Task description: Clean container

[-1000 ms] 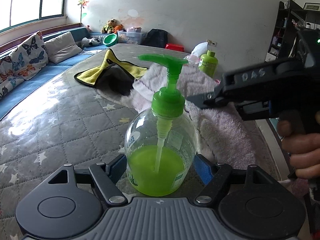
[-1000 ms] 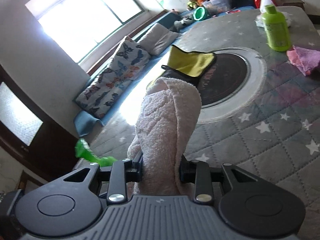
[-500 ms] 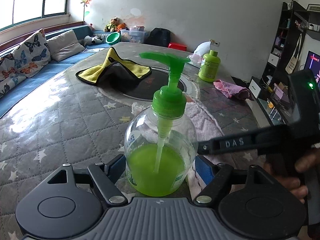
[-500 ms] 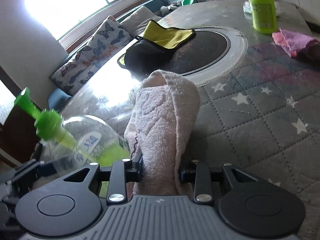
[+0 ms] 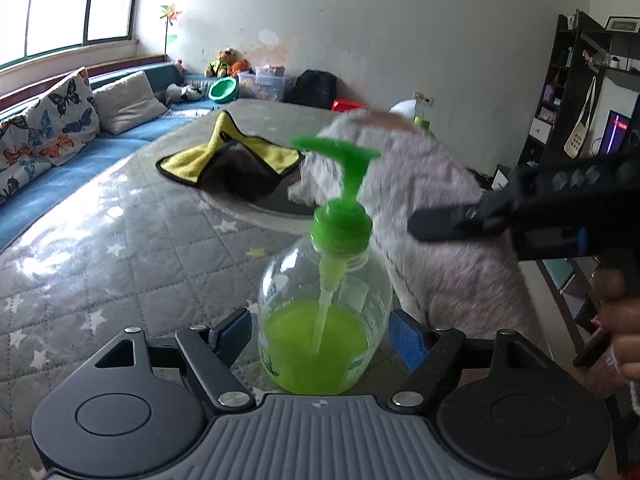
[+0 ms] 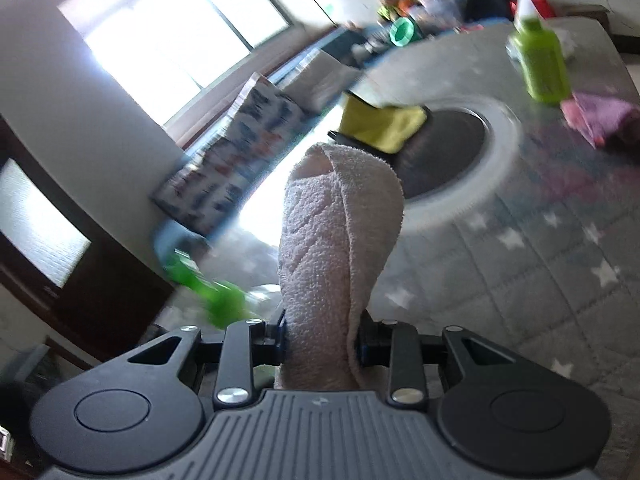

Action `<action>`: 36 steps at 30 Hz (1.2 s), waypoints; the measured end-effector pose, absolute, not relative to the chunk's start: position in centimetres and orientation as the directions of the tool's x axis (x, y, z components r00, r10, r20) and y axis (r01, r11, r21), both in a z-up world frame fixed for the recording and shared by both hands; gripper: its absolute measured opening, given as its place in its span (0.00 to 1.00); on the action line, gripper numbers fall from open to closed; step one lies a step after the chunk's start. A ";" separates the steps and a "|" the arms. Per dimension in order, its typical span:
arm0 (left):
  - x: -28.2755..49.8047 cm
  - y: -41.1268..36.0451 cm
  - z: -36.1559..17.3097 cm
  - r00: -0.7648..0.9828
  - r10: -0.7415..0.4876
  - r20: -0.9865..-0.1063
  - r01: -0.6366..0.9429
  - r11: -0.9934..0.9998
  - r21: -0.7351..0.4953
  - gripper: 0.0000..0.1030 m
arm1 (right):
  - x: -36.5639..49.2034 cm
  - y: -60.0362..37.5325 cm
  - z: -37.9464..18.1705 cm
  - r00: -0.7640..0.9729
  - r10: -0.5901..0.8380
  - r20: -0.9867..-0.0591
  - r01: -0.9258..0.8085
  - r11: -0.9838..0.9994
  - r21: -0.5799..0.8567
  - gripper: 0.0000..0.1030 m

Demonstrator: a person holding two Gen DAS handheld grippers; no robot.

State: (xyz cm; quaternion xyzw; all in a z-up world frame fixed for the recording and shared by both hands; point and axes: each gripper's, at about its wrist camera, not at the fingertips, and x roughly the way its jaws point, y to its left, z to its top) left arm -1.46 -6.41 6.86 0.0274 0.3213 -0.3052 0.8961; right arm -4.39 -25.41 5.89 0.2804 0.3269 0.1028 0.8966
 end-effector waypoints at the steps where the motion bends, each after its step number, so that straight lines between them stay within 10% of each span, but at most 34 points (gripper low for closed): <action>1: -1.4 -6.2 6.9 0.610 -0.530 -0.589 0.562 0.814 -0.150 0.76 | -4.5 -25.3 6.4 0.772 0.380 -0.510 -0.015 0.813 0.583 0.29; 36: -1.0 -8.6 5.5 0.612 -0.490 -0.621 0.523 0.839 -0.147 0.82 | -2.7 -26.4 -1.9 0.699 0.327 -0.636 0.167 0.790 0.590 0.31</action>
